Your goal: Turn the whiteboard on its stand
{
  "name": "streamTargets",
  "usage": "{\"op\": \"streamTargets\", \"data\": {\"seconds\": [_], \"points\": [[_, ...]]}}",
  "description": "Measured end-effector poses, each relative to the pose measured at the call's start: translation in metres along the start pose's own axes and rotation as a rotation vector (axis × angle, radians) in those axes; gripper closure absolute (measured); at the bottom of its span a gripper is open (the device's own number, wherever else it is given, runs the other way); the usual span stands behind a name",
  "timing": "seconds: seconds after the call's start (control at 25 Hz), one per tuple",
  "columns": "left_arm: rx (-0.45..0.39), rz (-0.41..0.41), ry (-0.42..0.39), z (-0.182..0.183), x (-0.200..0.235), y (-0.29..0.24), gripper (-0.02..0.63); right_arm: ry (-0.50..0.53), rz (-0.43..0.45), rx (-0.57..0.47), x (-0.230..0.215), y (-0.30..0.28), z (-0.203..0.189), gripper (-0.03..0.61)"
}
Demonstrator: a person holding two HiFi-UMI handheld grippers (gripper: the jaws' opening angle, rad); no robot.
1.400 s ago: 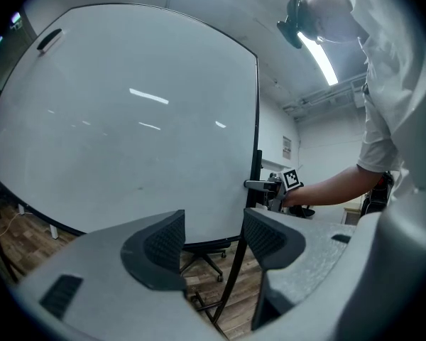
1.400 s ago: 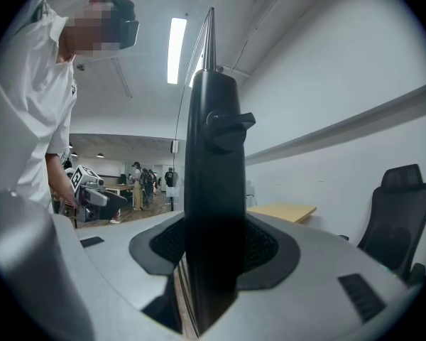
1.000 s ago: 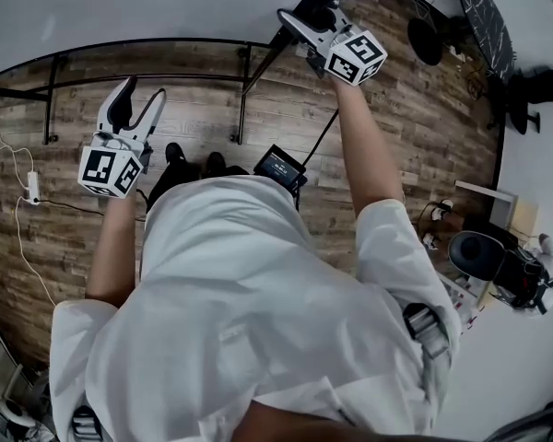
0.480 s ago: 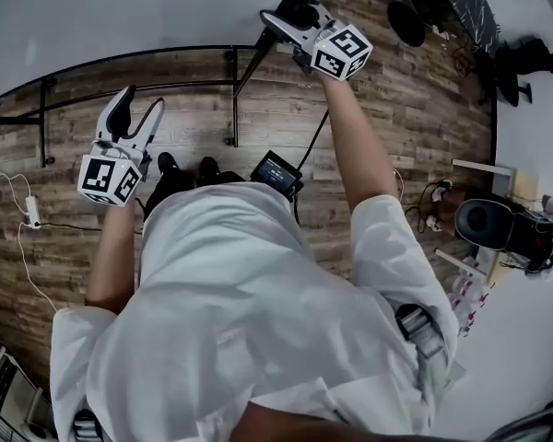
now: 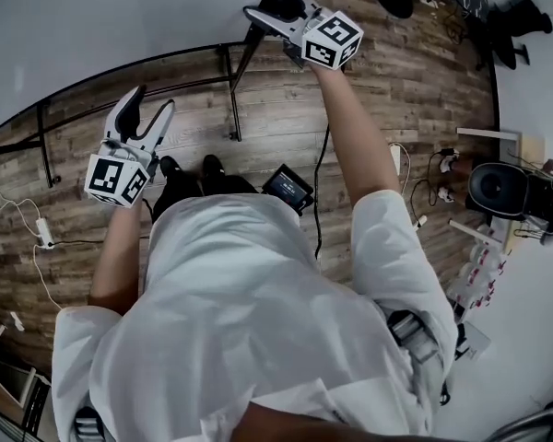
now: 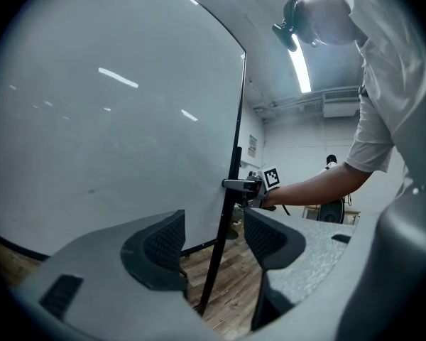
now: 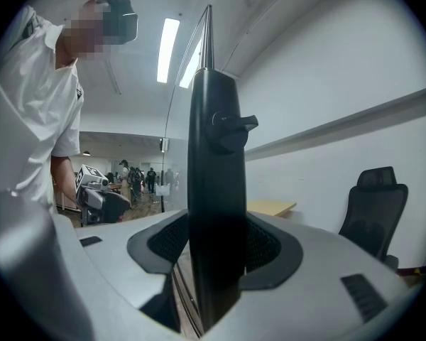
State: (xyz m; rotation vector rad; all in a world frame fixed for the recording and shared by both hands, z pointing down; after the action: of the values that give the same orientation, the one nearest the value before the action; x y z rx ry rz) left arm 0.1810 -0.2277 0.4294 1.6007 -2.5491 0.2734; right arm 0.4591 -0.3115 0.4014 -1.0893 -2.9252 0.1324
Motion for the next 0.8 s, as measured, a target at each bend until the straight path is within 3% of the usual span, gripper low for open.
{"op": "streamTargets", "data": {"seconds": [0.8], "points": [[0.022,-0.140,-0.042,0.008,-0.038,-0.075,0.357,-0.004,-0.042,0.002,-0.027,0.039,-0.001,0.353]]}}
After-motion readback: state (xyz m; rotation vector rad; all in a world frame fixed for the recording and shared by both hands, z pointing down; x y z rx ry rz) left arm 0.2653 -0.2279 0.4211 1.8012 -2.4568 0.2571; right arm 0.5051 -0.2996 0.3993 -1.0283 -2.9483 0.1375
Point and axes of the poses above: the fingertips, and each gripper's own axes: y backward along the fingers, x to its left, z out of its top, the point moved 4 cm from there along y, backward along the fingers, and after that the axes turned 2 degrees about -z, right-handed, at the moved point
